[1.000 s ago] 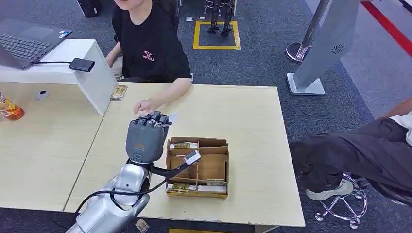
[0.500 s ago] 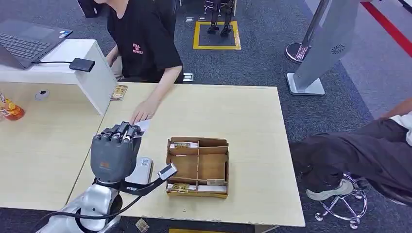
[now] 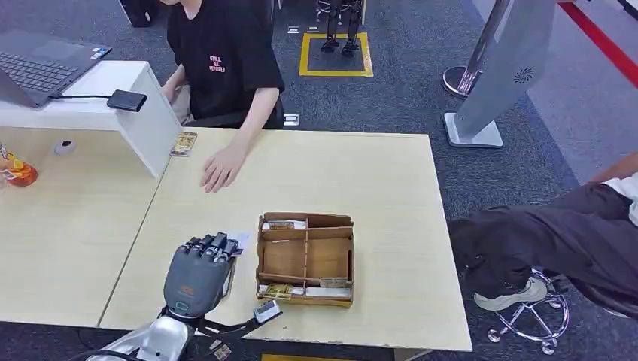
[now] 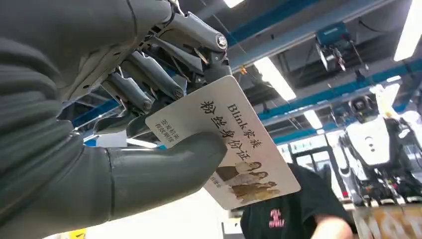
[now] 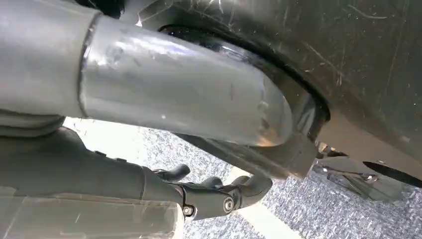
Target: Pass the card to the sensor for recognition and then transmit it.
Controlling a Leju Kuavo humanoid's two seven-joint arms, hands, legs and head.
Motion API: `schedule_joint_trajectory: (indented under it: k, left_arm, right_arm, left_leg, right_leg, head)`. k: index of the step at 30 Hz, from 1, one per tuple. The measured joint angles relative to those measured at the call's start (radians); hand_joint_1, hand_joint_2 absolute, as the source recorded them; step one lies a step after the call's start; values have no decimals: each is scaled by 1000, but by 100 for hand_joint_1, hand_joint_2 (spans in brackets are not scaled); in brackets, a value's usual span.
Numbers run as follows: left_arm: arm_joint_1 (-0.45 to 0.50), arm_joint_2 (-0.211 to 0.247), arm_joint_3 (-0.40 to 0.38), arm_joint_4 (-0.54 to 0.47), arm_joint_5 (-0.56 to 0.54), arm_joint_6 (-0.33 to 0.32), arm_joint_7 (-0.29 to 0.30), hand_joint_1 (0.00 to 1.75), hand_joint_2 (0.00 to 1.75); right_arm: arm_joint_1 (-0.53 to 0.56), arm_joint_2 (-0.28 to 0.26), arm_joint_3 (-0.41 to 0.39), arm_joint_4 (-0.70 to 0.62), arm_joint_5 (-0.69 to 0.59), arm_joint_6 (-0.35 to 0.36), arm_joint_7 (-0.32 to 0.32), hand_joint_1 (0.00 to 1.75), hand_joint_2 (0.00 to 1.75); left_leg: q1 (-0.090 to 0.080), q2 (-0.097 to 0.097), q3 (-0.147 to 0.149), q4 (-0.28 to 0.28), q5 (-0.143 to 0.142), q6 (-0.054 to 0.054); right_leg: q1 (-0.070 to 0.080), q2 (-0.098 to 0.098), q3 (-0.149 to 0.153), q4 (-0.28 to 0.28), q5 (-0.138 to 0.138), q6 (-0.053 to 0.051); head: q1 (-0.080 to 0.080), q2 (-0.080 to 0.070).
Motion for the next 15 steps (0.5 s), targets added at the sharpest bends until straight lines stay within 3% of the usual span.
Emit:
schedule_joint_trajectory:
  k: [15]
  left_arm:
    - [17, 6, -55, 53, 0, 3, -11, 175, 175]
  right_arm:
    - [0, 2, -28, -7, 28, 7, -16, 0, 0]
  left_leg:
    - [0, 0, 0, 0, 0, 0]
  right_leg:
    - [0, 0, 0, 0, 0, 0]
  head:
    - [0, 0]
